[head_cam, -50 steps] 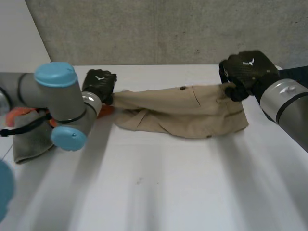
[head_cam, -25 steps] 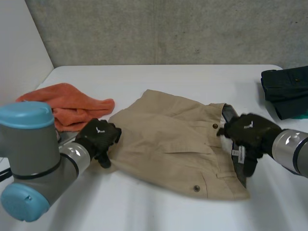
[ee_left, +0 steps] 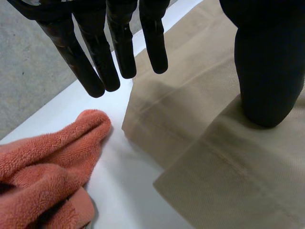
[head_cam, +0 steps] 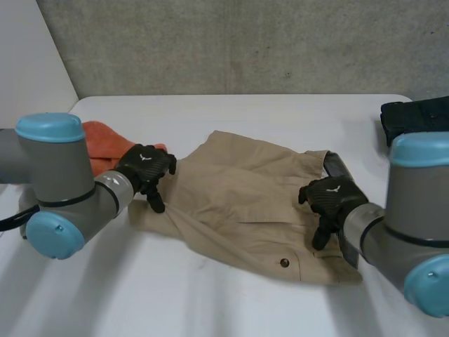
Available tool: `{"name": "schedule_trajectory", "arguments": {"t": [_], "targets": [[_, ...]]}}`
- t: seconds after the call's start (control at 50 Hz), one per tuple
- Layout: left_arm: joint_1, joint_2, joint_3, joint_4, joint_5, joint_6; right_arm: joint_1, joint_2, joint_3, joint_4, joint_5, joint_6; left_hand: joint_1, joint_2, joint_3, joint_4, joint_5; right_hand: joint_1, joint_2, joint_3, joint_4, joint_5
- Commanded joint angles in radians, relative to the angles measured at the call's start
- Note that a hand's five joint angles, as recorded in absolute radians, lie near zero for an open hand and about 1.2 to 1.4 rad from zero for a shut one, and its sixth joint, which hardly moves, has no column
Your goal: Fold the laundry.
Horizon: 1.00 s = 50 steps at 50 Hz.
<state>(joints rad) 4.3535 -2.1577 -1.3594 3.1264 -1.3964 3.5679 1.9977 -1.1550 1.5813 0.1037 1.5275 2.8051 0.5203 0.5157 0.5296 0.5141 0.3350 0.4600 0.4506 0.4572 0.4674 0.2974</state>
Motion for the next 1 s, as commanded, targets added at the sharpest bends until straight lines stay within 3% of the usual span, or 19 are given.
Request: {"name": "schedule_trajectory", "arguments": {"t": [0.02, 0.1, 0.12, 0.14, 0.16, 0.34, 0.66, 0.76, 0.92, 1.0], "targets": [[0.031, 0.071, -0.027, -0.037, 0.011, -0.018, 0.042, 0.103, -0.011, -0.154, 0.037, -0.004, 0.046, 0.050, 0.036, 0.052, 0.056, 0.137, 0.147, 0.140, 0.130, 0.125], [0.051, 0.130, -0.070, -0.037, 0.023, -0.032, 0.053, 0.132, -0.026, -0.159, 0.049, -0.025, 0.016, 0.021, 0.007, 0.022, 0.027, 0.242, 0.252, 0.245, 0.235, 0.231], [0.055, 0.140, -0.078, -0.035, 0.028, -0.034, 0.052, 0.132, -0.024, -0.157, 0.052, -0.030, 0.010, 0.015, 0.001, 0.017, 0.021, 0.374, 0.383, 0.377, 0.366, 0.362], [0.063, 0.160, -0.090, -0.035, 0.037, -0.038, 0.053, 0.130, -0.020, -0.163, 0.057, -0.036, -0.016, -0.011, -0.025, -0.010, -0.005, 0.881, 0.890, 0.884, 0.873, 0.869], [0.067, 0.168, -0.095, -0.035, 0.040, -0.040, 0.053, 0.126, -0.015, -0.168, 0.060, -0.038, -0.025, -0.020, -0.034, -0.019, -0.014, 0.936, 0.945, 0.939, 0.928, 0.924], [0.075, 0.153, -0.104, -0.039, 0.053, -0.040, 0.073, -0.081, 0.052, -0.289, 0.054, -0.038, -0.084, -0.079, -0.093, -0.077, -0.073, 0.936, 0.946, 0.939, 0.929, 0.924], [0.005, 0.079, -0.119, -0.026, 0.040, -0.075, 0.190, -0.321, -0.089, -0.038, 0.016, -0.019, 0.031, 0.035, 0.021, 0.037, 0.041, 0.936, 0.946, 0.939, 0.929, 0.924], [-0.006, 0.071, -0.121, -0.006, 0.025, -0.110, 0.213, -0.356, -0.095, -0.027, 0.025, -0.013, 0.248, 0.252, 0.238, 0.254, 0.258, 0.936, 0.946, 0.939, 0.929, 0.924], [-0.022, 0.090, -0.147, -0.065, 0.068, -0.146, 0.165, -0.350, -0.078, -0.022, 0.049, -0.013, 0.752, 0.757, 0.743, 0.758, 0.763, 0.936, 0.946, 0.939, 0.929, 0.924], [-0.025, 0.087, -0.149, -0.068, 0.079, -0.146, 0.147, -0.333, -0.070, -0.016, 0.043, -0.010, 0.704, 0.708, 0.694, 0.710, 0.714, 0.936, 0.946, 0.939, 0.929, 0.924]]}}
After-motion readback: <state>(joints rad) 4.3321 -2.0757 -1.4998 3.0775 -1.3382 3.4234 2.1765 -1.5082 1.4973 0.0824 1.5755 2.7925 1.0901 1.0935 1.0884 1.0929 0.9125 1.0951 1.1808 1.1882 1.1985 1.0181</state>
